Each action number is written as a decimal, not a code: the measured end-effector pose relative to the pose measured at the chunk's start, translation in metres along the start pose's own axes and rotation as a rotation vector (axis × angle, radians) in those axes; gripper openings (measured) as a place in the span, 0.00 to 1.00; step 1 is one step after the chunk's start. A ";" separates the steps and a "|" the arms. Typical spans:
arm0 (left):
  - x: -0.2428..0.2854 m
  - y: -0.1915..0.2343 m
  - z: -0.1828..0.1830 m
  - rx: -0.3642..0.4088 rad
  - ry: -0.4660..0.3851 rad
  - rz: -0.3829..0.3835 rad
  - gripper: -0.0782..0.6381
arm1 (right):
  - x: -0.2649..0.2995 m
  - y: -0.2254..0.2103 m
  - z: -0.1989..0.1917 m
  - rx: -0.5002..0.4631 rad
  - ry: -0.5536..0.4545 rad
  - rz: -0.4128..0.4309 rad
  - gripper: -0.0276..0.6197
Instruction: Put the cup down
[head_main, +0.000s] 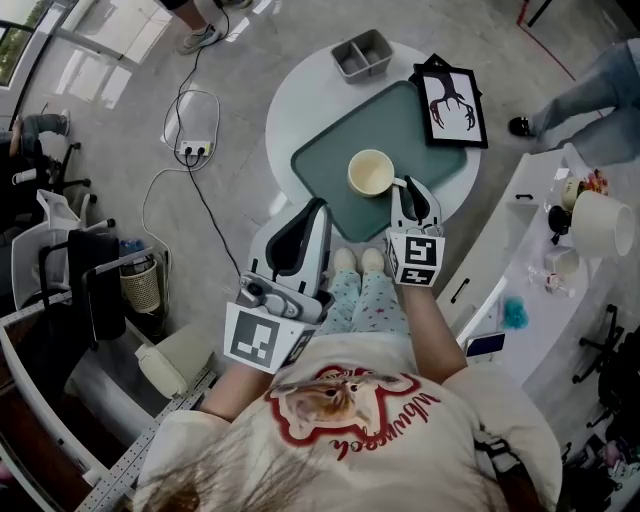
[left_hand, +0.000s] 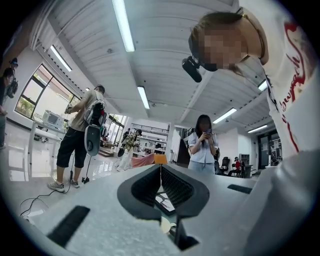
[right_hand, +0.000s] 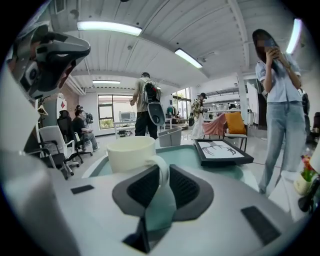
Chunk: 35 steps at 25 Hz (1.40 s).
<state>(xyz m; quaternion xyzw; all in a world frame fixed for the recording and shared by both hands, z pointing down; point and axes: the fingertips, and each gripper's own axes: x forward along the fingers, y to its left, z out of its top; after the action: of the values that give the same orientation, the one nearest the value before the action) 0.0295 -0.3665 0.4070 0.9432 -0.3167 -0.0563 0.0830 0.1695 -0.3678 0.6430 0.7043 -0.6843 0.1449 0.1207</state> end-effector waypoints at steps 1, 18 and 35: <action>0.001 -0.001 0.000 0.001 0.000 -0.006 0.13 | -0.001 0.001 0.000 -0.012 -0.001 0.002 0.11; 0.005 -0.016 -0.012 -0.035 0.011 -0.075 0.13 | -0.044 0.011 0.037 0.013 -0.079 0.000 0.11; 0.008 -0.009 0.008 -0.003 -0.021 -0.106 0.13 | -0.081 0.047 0.185 -0.011 -0.258 0.078 0.11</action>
<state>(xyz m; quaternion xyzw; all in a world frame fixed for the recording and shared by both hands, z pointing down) 0.0395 -0.3651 0.3973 0.9579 -0.2669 -0.0709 0.0781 0.1276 -0.3622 0.4402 0.6894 -0.7218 0.0540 0.0298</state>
